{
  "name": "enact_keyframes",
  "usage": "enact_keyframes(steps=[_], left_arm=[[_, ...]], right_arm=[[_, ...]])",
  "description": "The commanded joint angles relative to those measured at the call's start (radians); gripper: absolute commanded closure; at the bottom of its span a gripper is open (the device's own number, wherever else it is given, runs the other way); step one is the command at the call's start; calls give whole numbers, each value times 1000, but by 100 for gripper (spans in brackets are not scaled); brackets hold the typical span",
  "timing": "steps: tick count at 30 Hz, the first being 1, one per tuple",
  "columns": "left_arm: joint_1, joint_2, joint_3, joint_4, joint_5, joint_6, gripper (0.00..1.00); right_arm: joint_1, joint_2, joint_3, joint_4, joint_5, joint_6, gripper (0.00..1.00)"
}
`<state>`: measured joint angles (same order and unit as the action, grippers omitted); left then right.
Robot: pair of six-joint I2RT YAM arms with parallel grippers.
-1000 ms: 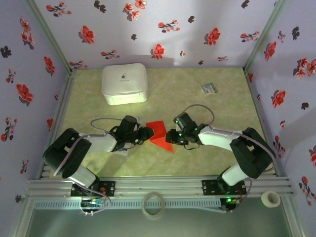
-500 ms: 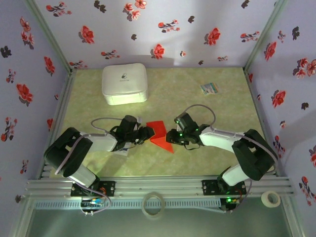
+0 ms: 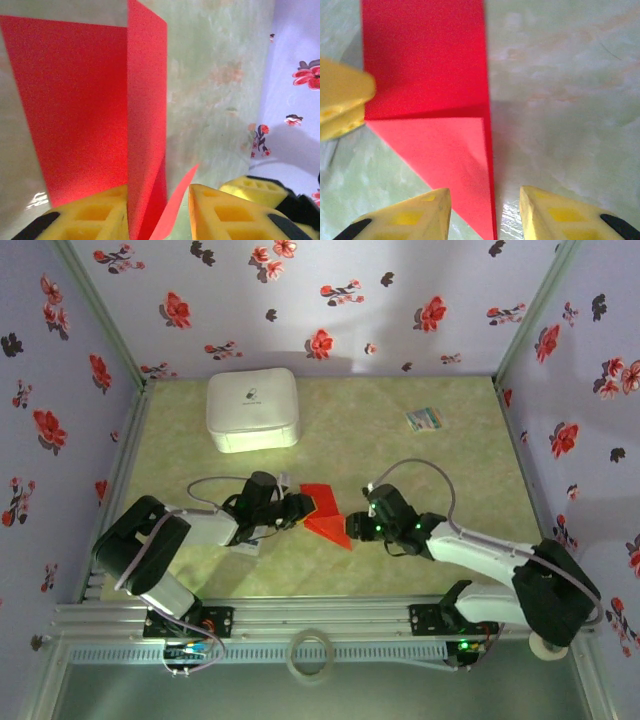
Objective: Fold a paper plane with a square sheet of paper (pick it up from the middle)
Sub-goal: Fourth fold the wing at the center of the table.
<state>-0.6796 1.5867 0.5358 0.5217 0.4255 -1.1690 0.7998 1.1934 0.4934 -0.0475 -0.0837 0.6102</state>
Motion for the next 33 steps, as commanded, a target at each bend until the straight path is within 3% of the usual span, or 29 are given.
enact_keyframes(steps=[1, 5, 12, 21, 33], left_arm=[[8, 20, 21, 60, 34, -17, 67], [7, 29, 22, 85, 43, -30, 69], [5, 30, 23, 92, 43, -38, 74], [6, 26, 27, 86, 45, -40, 73], [6, 18, 27, 81, 47, -42, 74]], right_arm=[[104, -56, -83, 181, 149, -170, 58], [223, -69, -109, 241, 319, -325, 56], [350, 55, -61, 275, 506, -518, 56], [386, 208, -4, 313, 583, -551, 54], [400, 321, -1, 386, 690, -543, 60]])
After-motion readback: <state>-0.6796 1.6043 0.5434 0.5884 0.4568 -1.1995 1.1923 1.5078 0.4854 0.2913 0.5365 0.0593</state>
